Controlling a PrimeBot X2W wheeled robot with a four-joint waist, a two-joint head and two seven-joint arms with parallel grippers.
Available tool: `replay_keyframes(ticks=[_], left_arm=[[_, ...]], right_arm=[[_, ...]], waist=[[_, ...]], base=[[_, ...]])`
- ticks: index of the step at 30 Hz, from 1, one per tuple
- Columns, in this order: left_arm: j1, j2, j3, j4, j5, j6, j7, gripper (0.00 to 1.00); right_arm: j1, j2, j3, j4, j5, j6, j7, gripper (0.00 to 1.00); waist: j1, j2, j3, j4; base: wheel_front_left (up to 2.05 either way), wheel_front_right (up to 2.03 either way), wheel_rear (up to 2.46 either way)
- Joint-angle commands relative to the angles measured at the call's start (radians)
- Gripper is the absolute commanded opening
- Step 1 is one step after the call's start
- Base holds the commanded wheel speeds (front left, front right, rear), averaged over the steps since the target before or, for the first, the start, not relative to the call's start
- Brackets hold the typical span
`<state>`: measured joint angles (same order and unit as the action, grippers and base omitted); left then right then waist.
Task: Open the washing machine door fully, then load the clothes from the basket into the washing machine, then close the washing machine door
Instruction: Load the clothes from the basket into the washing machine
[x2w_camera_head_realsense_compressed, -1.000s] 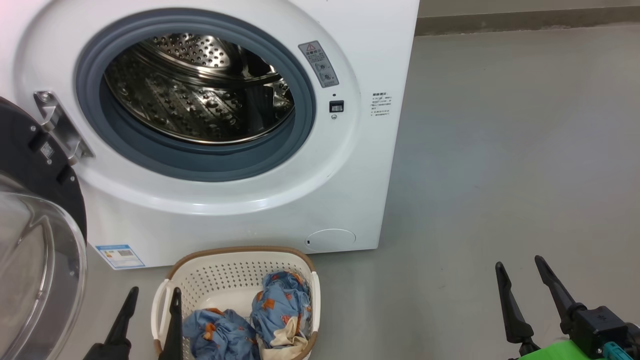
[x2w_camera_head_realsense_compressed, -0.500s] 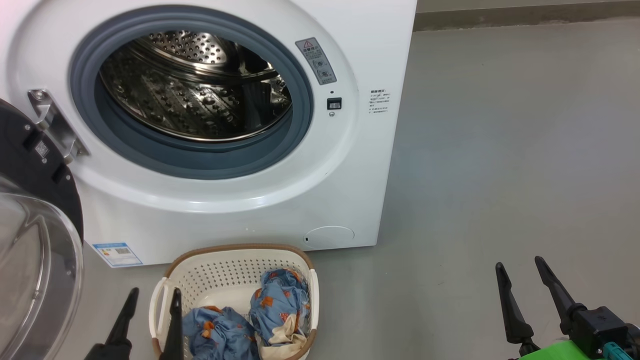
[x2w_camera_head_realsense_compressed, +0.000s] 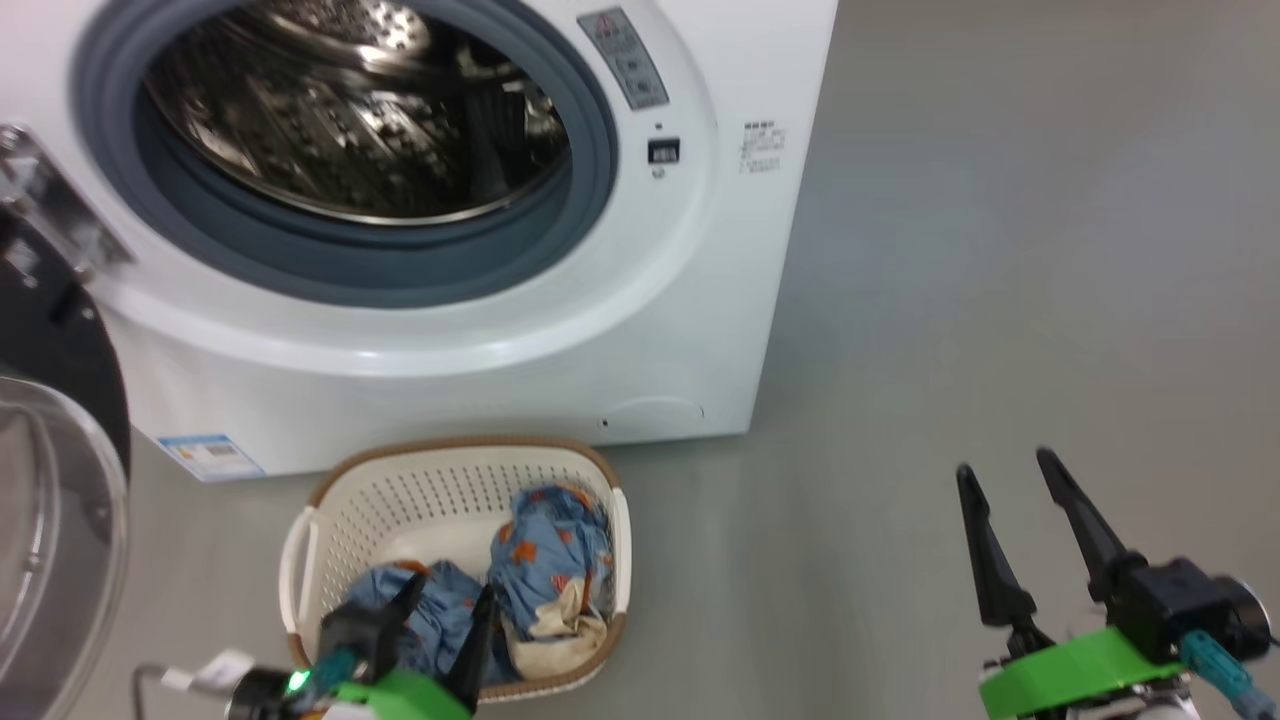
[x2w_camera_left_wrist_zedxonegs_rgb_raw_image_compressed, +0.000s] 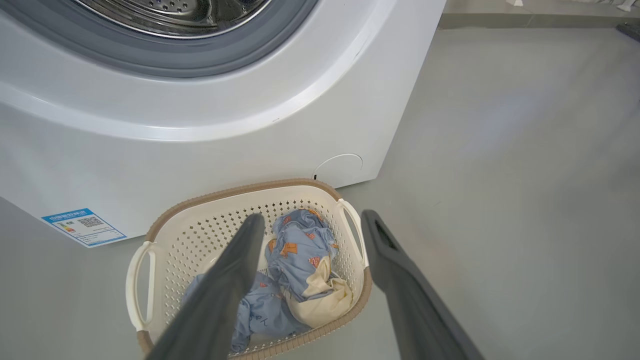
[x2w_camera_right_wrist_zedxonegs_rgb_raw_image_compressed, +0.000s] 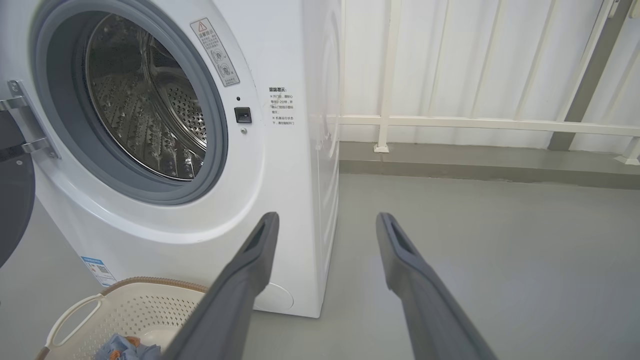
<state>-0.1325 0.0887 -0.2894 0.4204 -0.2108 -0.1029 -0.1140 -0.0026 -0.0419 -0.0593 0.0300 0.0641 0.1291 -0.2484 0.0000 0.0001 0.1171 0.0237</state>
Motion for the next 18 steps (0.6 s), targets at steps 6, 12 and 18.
replay_keyframes(ticks=[6,12,18], left_arm=[[-0.225,-0.009,-0.065,0.245,-0.009,-0.023,0.009,1.00],[-0.421,-0.026,-0.198,0.518,-0.052,-0.027,0.011,1.00],[-0.541,0.007,-0.268,0.656,-0.129,-0.028,0.008,1.00]], right_arm=[[-0.112,-0.008,0.072,-0.030,0.018,0.002,-0.011,1.00],[-0.212,-0.008,0.135,-0.033,0.035,0.002,-0.013,1.00],[-0.291,-0.008,0.169,-0.068,0.074,0.002,-0.013,1.00]], waist=[[0.0000,-0.0001,0.161,-0.046],[0.0000,-0.0001,0.307,-0.116],[0.0000,-0.0001,0.439,-0.202]], base=[[0.00,0.00,0.00],[0.00,0.00,0.00],[0.00,0.00,0.00]])
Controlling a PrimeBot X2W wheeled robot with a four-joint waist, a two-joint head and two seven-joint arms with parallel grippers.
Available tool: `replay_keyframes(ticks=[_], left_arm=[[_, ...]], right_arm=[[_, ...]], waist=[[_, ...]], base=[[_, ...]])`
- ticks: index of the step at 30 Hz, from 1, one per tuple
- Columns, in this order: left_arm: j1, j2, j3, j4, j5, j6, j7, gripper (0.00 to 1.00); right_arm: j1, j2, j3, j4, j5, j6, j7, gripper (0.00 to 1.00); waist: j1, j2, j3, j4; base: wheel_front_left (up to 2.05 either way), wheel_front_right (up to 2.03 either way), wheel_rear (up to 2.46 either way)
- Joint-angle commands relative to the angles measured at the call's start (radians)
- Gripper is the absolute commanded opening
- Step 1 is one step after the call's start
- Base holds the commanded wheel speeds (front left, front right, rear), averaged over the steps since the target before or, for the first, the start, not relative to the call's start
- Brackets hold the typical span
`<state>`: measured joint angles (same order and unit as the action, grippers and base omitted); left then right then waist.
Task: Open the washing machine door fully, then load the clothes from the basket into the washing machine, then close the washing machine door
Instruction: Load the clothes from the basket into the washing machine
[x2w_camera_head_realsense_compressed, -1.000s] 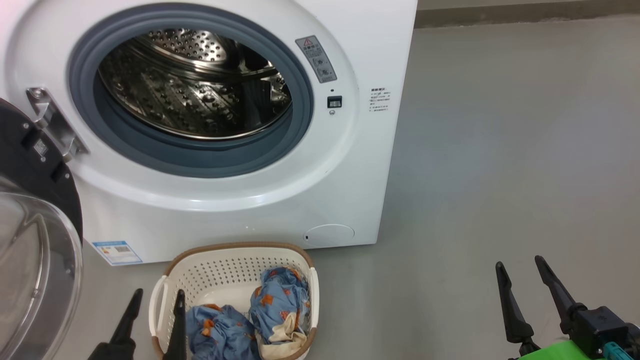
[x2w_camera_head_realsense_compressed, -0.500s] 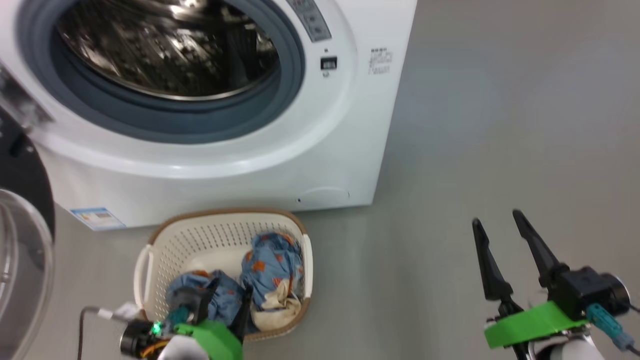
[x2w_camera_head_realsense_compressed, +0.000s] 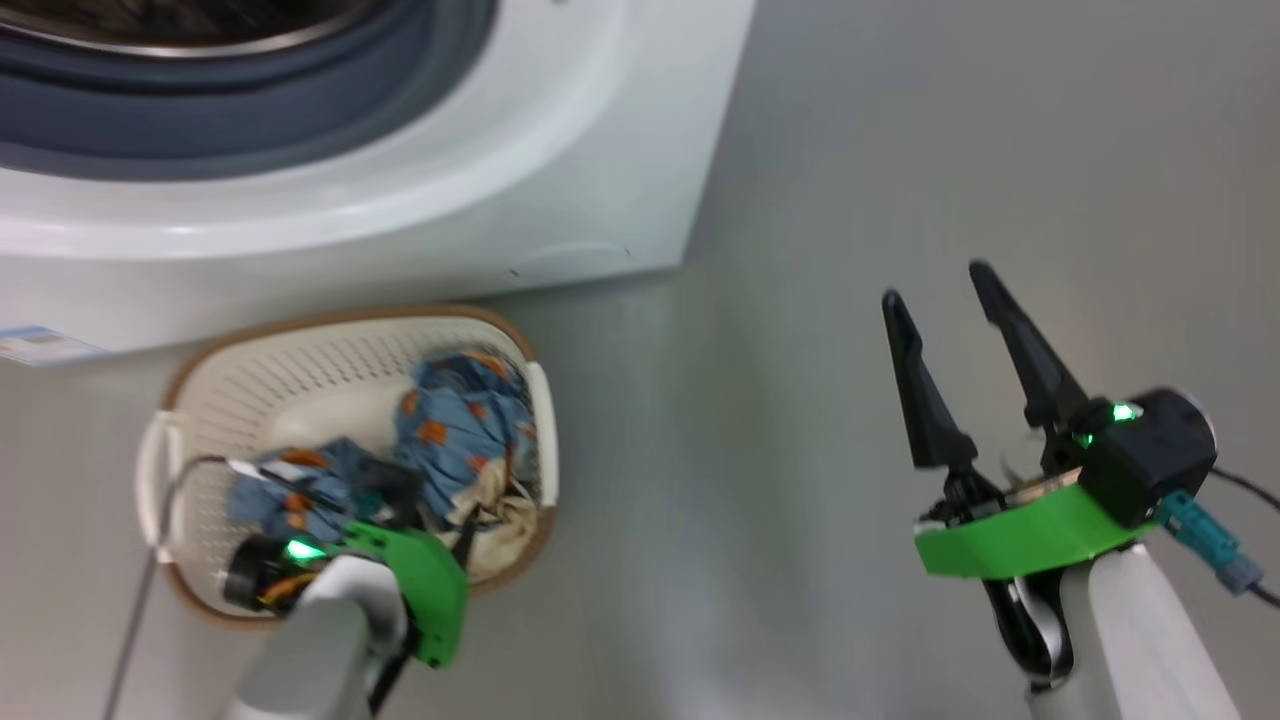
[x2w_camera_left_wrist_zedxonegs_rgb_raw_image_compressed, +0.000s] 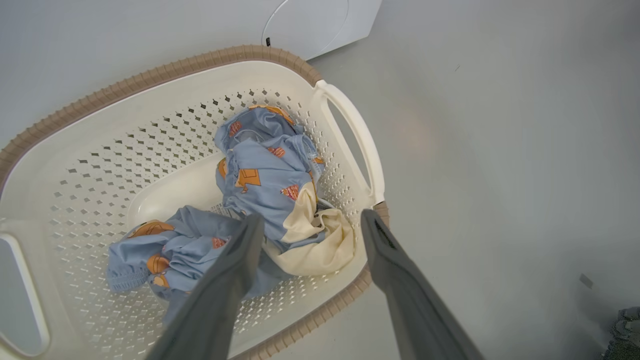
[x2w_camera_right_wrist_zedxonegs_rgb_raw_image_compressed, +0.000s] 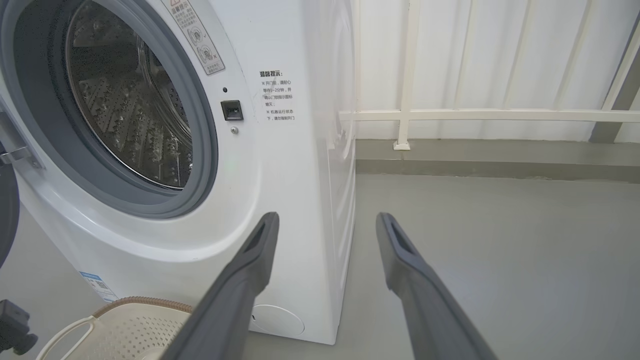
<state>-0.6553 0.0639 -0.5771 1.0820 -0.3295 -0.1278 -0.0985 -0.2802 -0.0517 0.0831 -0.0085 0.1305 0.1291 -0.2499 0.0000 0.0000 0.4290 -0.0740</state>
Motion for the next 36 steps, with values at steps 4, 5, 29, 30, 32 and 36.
replay_keyframes(ticks=[4,5,29,30,32,36], left_arm=[[-0.079,0.071,0.009,0.052,-0.063,-0.003,-0.010,1.00],[-0.094,0.082,0.005,0.063,-0.074,-0.003,-0.008,1.00],[-0.360,0.254,-0.006,0.151,-0.258,-0.003,0.013,1.00],[-0.365,0.255,-0.006,0.156,-0.261,-0.003,0.016,1.00],[-0.371,0.258,-0.007,0.166,-0.265,-0.003,0.019,0.86],[-0.380,0.255,-0.007,0.182,-0.270,0.005,0.026,0.00]], right_arm=[[-0.057,0.001,0.039,-0.056,0.035,0.002,-0.012,1.00],[-0.065,0.001,0.040,-0.061,0.037,0.002,-0.012,1.00],[-0.133,0.001,0.046,-0.174,0.098,0.002,-0.012,1.00],[-0.132,0.001,0.046,-0.175,0.099,0.002,-0.012,1.00],[-0.131,0.001,0.045,-0.177,0.100,0.002,-0.012,1.00],[-0.132,0.001,0.043,-0.177,0.098,0.002,-0.012,1.00]], waist=[[0.0000,0.0000,0.213,-0.148],[0.0000,0.0000,0.235,-0.155],[0.0000,0.0000,0.552,-0.265],[0.0000,0.0000,0.555,-0.266],[0.0000,0.0000,0.558,-0.268],[0.0000,0.0000,0.562,-0.267]], base=[[0.00,0.00,0.00],[0.00,0.00,0.00],[0.00,0.00,0.00],[0.00,0.00,0.00],[0.00,0.00,0.00],[0.00,0.00,0.00]])
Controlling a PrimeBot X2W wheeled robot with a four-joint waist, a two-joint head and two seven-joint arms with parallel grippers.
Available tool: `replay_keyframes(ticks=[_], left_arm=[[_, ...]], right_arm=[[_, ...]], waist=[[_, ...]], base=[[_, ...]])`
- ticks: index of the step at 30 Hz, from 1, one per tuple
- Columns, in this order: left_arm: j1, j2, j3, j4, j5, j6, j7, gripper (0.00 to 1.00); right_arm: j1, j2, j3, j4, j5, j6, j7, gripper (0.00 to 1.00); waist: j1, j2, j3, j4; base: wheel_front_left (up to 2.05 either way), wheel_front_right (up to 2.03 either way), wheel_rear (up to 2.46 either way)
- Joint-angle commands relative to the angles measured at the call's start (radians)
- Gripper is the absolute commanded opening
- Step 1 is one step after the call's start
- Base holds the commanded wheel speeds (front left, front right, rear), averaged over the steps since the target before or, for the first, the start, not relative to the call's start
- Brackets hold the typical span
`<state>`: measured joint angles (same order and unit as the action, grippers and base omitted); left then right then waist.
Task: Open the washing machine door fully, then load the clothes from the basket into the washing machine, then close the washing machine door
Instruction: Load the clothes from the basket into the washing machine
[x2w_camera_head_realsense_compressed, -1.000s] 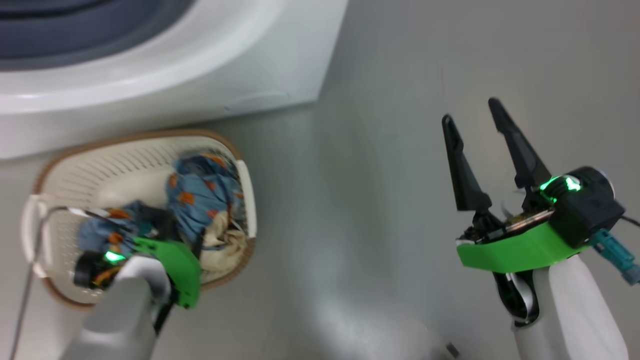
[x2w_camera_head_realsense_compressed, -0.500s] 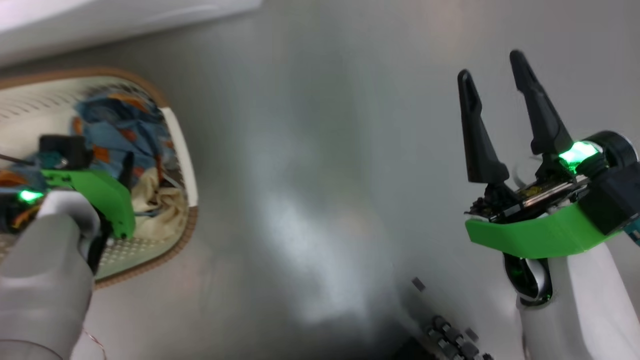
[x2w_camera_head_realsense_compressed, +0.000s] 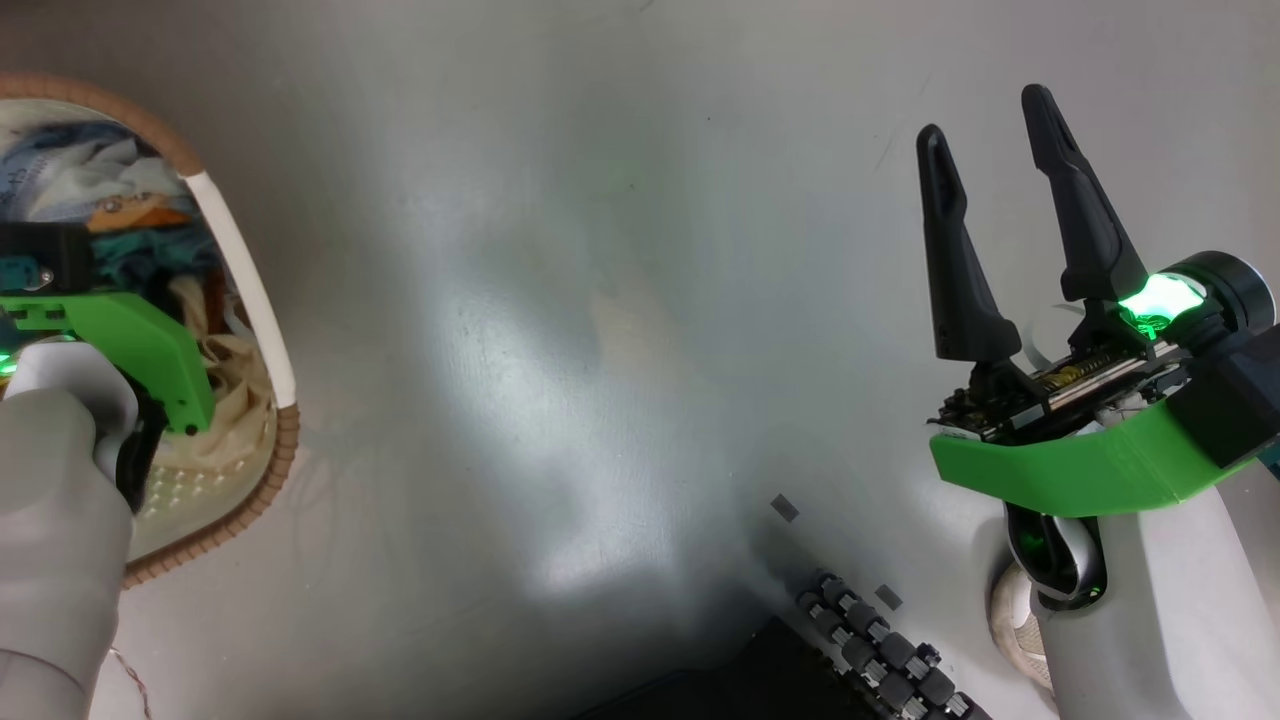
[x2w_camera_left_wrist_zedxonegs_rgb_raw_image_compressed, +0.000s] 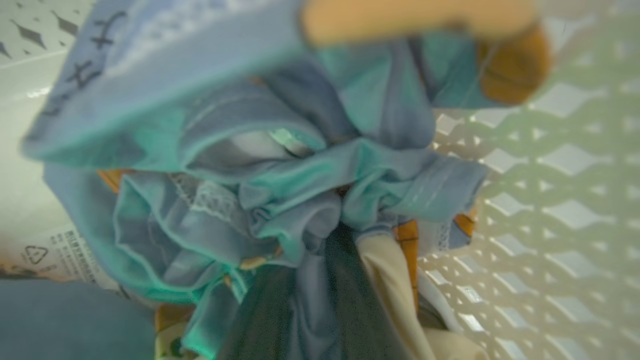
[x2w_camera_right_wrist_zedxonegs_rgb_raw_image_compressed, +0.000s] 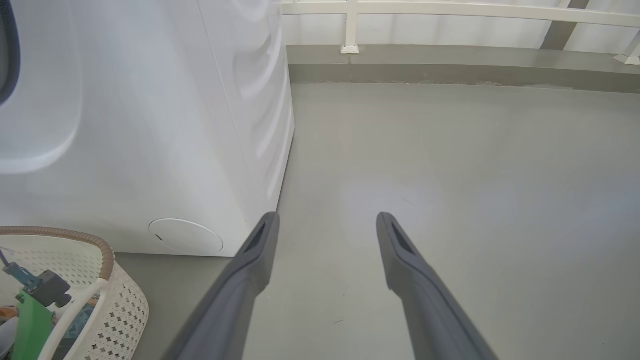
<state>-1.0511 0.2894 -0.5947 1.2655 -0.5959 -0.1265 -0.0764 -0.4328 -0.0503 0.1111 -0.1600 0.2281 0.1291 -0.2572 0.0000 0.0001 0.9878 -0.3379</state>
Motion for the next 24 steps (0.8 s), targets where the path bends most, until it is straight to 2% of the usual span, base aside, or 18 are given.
replay_keyframes(ticks=[1,13,24], left_arm=[[0.015,0.027,0.011,0.002,-0.006,0.006,0.007,0.00],[0.029,0.003,0.002,0.016,-0.016,0.009,-0.033,0.00],[0.062,-0.032,-0.001,0.018,-0.019,0.031,-0.154,0.00]], right_arm=[[0.020,0.000,0.014,-0.025,0.000,0.002,-0.005,1.00],[0.020,0.000,-0.004,-0.019,-0.029,0.002,-0.005,1.00],[0.048,0.000,-0.034,-0.002,-0.092,0.002,-0.005,1.00]], waist=[[0.0000,-0.0001,0.003,-0.002],[0.0000,-0.0001,-0.033,0.046],[0.0000,-0.0001,-0.131,0.116]], base=[[0.00,0.00,0.00],[0.00,0.00,0.00],[0.00,0.00,0.00]])
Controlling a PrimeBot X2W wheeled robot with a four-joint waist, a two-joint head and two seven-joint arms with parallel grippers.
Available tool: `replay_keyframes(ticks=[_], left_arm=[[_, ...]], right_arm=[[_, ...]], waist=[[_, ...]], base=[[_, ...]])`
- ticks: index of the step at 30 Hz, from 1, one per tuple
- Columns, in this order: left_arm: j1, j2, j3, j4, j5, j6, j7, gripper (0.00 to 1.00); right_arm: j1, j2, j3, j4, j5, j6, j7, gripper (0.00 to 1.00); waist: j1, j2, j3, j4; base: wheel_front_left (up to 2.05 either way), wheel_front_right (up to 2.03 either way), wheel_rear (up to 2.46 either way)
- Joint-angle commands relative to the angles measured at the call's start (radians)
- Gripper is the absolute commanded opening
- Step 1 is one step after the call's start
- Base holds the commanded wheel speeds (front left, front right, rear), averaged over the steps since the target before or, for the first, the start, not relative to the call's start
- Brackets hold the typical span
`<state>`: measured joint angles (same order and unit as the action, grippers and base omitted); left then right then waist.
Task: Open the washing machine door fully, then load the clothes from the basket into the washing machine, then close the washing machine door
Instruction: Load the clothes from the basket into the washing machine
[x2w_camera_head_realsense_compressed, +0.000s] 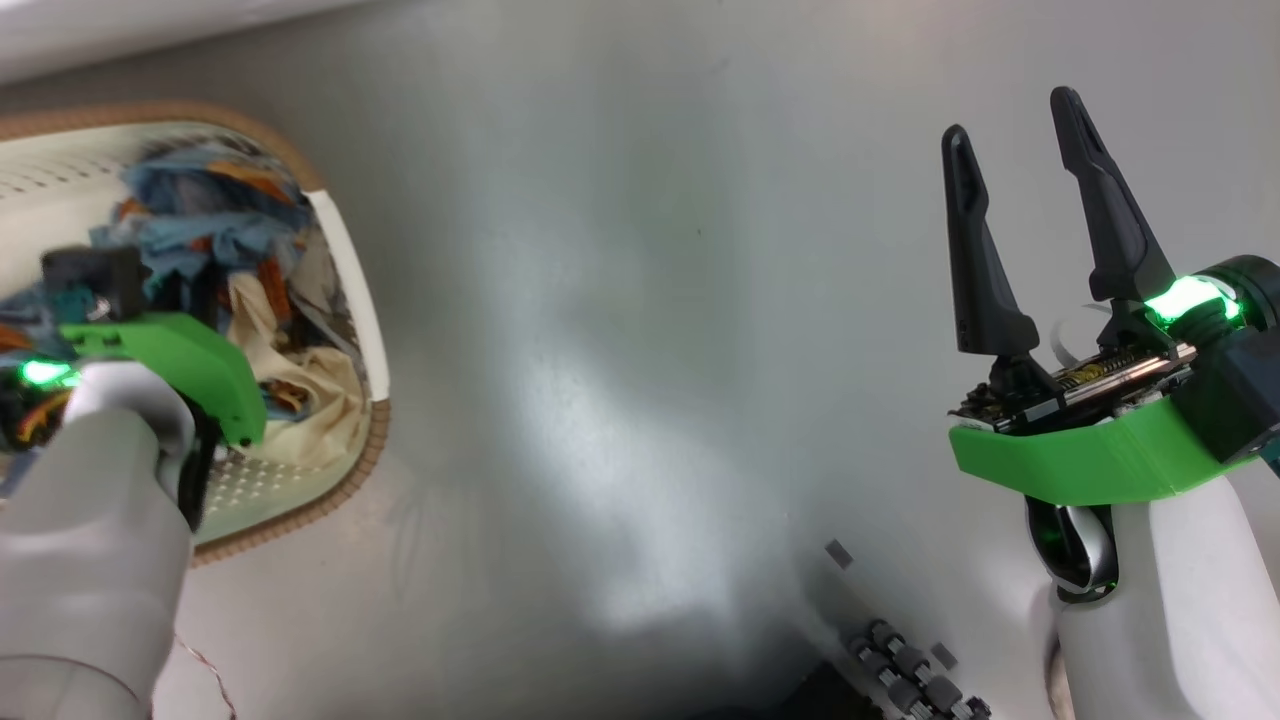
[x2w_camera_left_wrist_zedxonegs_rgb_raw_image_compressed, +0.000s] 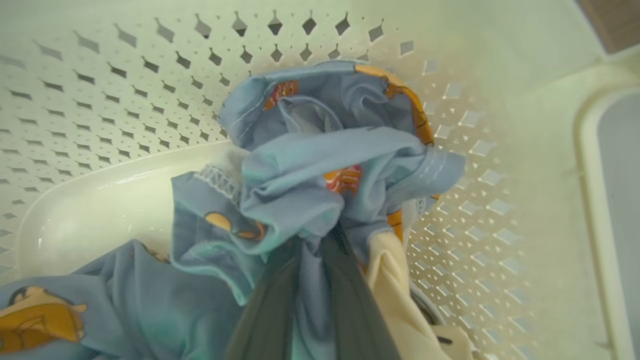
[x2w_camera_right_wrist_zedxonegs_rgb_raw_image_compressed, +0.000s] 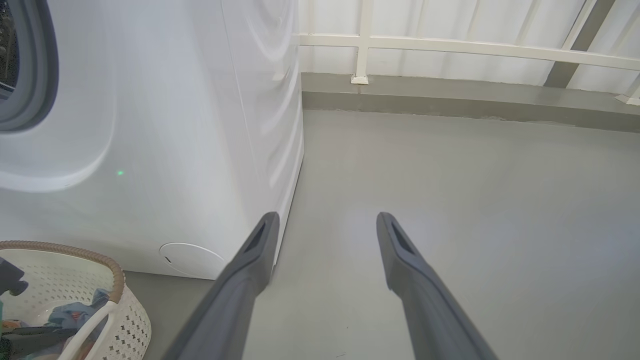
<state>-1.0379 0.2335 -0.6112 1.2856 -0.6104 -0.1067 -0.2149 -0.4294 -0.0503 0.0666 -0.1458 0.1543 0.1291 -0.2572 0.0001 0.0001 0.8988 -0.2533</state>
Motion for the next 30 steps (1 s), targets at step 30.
replay_keyframes(ticks=[30], left_arm=[[0.651,0.014,0.380,-0.836,0.223,0.156,-0.047,0.00]], right_arm=[[0.289,0.000,-0.053,0.079,-0.107,0.002,-0.005,1.00]], waist=[[-0.0001,-0.0001,-0.564,0.217]], base=[[0.00,0.00,0.00]])
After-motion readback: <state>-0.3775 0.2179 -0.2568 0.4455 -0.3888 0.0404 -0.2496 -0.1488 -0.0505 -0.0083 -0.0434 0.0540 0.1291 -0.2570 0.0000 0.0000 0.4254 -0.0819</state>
